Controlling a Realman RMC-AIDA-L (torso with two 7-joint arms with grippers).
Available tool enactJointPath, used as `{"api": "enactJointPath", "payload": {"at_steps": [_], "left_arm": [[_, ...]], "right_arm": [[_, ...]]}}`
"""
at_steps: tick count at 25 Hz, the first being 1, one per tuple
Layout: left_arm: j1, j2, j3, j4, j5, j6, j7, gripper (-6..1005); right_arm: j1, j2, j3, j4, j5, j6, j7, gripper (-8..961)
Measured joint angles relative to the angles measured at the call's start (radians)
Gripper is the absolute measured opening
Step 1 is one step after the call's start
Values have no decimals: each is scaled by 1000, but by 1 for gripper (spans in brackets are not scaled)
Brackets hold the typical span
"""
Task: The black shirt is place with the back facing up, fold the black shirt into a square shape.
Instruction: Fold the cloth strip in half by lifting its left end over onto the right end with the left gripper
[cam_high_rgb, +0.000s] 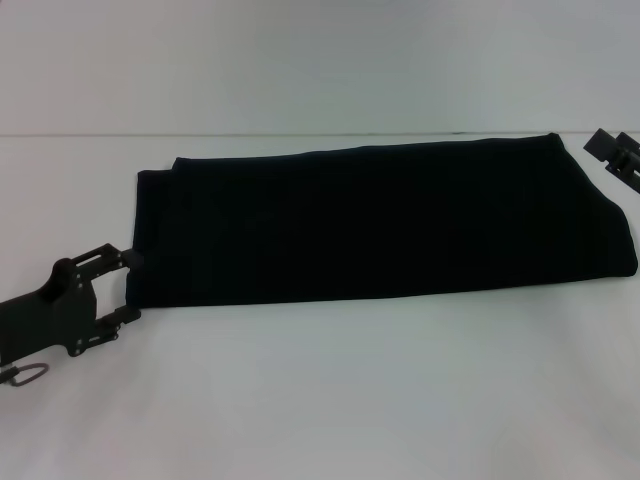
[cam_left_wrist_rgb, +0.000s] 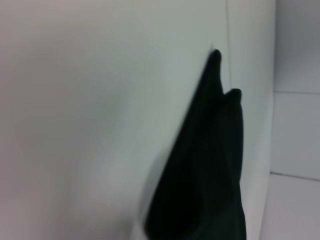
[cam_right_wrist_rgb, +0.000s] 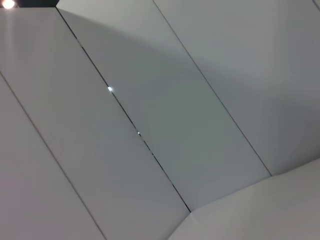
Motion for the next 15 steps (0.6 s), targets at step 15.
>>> {"api": "enactJointPath", "payload": {"at_steps": [15], "left_arm": [[-32, -13, 10, -61, 1, -112, -11, 780]], "right_arm": [[3, 3, 1, 2, 1, 24, -4, 816]]}}
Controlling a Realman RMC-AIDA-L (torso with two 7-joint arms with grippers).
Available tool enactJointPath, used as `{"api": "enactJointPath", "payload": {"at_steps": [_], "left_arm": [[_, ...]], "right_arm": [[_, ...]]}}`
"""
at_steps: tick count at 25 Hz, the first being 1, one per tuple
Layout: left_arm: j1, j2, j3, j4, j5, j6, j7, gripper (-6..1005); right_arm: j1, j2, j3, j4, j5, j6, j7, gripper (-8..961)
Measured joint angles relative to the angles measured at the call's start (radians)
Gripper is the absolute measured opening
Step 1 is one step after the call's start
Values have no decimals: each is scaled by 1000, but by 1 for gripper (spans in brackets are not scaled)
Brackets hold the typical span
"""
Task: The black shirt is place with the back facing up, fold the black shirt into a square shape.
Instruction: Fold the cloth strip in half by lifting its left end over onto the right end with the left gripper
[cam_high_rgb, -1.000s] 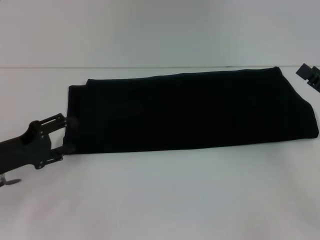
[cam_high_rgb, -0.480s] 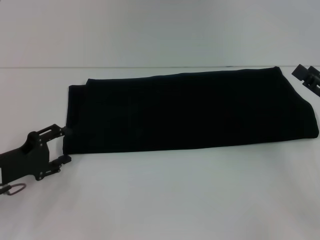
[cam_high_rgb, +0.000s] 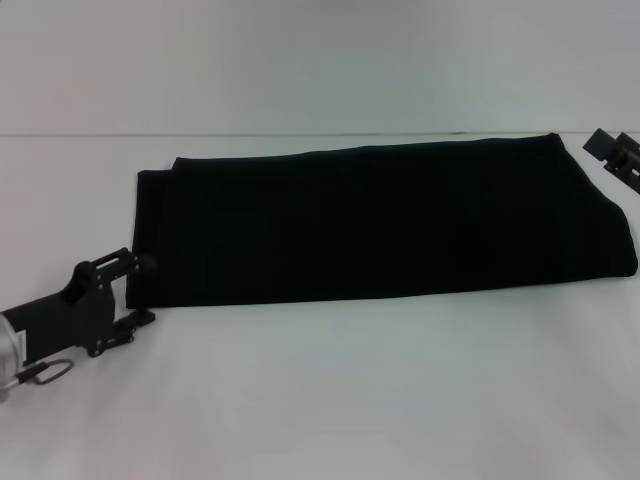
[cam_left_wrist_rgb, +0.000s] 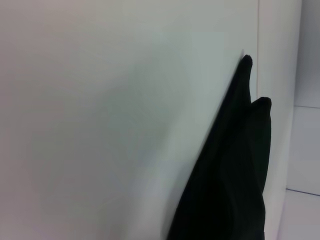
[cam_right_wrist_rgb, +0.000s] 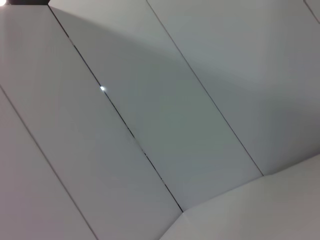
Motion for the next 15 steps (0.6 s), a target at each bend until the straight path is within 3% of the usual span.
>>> {"api": "enactJointPath", "payload": {"at_steps": [15], "left_arm": [[-137, 2, 86, -42, -2, -130, 13, 781]], "right_arm": [[-4, 0, -2, 1, 0, -1, -1, 813]]}}
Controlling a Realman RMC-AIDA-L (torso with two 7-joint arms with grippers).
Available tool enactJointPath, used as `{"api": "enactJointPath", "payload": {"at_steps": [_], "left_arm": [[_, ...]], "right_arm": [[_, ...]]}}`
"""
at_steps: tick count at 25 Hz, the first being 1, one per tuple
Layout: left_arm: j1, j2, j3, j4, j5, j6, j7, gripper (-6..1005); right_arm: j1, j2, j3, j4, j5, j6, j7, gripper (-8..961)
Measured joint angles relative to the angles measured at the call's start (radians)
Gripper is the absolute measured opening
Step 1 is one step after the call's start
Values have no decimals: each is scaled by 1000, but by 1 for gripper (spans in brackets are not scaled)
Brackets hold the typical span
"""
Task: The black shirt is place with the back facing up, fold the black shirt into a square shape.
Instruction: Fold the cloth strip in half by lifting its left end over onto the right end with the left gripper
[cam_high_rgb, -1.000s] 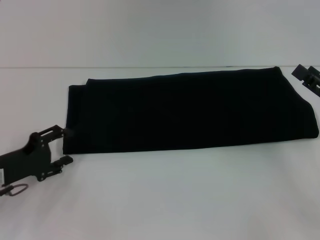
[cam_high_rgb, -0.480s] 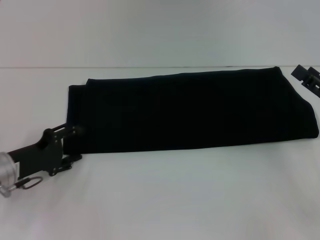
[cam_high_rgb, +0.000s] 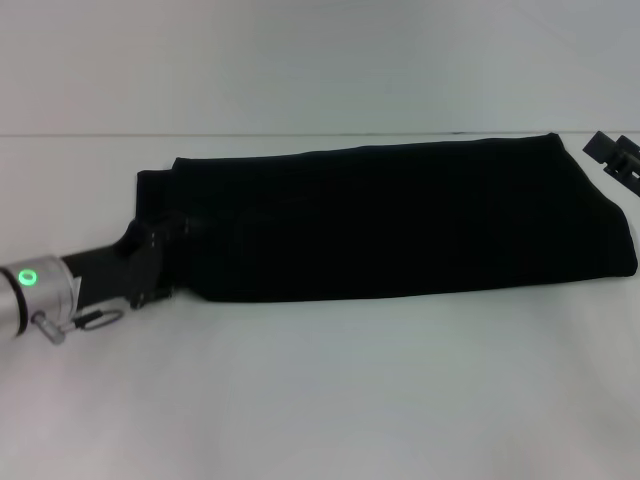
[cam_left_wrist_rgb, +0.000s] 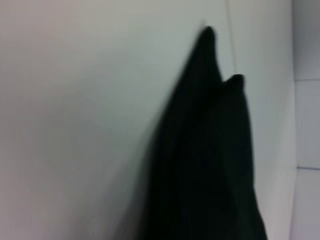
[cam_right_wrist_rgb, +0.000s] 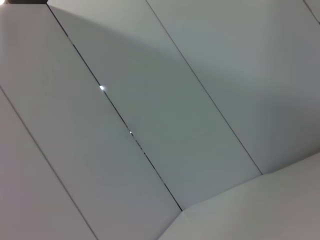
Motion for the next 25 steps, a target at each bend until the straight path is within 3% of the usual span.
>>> {"api": "enactJointPath", "payload": {"at_steps": [6, 16, 25], "left_arm": [[-9, -2, -5, 25, -91, 59, 120, 781], [15, -2, 7, 2, -14, 31, 37, 782], [-52, 10, 41, -21, -1, -95, 35, 781]], "right_arm": [[1, 0, 2, 2, 0, -1, 0, 812], [4, 0, 2, 9, 5, 2, 0, 810], [10, 0, 2, 9, 6, -4, 8, 808]]}}
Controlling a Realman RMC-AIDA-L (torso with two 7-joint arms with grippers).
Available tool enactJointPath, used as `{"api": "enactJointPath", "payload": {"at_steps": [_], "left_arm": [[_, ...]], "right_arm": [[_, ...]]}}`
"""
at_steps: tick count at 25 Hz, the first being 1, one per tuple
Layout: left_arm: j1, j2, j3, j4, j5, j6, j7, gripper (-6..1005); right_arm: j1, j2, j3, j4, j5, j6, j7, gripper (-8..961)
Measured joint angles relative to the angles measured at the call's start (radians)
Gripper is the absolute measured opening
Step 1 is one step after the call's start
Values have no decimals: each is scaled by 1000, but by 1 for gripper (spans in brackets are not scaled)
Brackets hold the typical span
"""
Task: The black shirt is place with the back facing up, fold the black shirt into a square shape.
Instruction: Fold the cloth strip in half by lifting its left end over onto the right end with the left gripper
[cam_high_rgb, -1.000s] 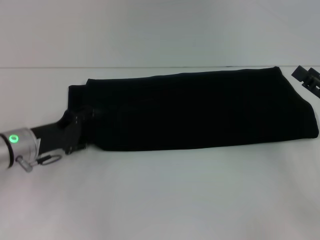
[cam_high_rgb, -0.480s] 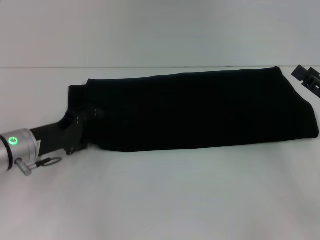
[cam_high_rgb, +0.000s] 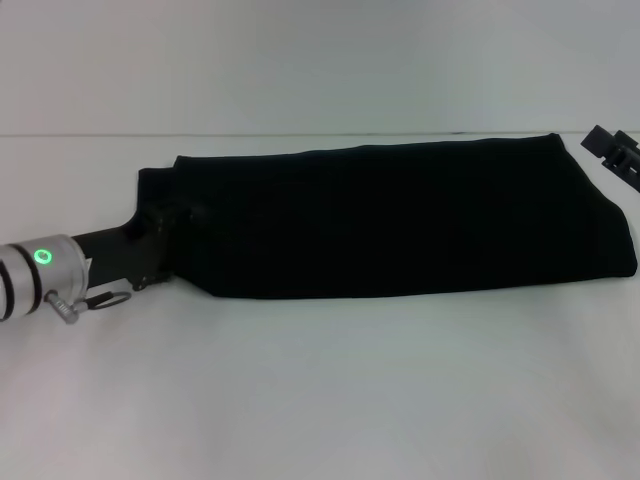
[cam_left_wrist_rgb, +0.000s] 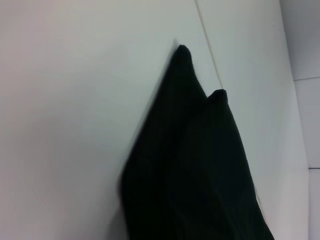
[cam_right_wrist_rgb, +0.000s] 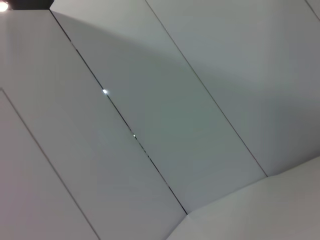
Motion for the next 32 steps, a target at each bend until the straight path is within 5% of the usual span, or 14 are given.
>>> {"api": "enactJointPath", "payload": {"at_steps": [16, 24, 32], "left_arm": [[-5, 3, 54, 13, 3, 2, 90, 558], [4, 2, 51, 24, 3, 6, 195, 175], [99, 3, 39, 132, 3, 6, 206, 25]], "right_arm": [[-4, -9, 5, 1, 0, -8, 4, 805], [-9, -15, 15, -5, 0, -9, 4, 804], [-17, -67, 75, -9, -7, 16, 4, 802]]}}
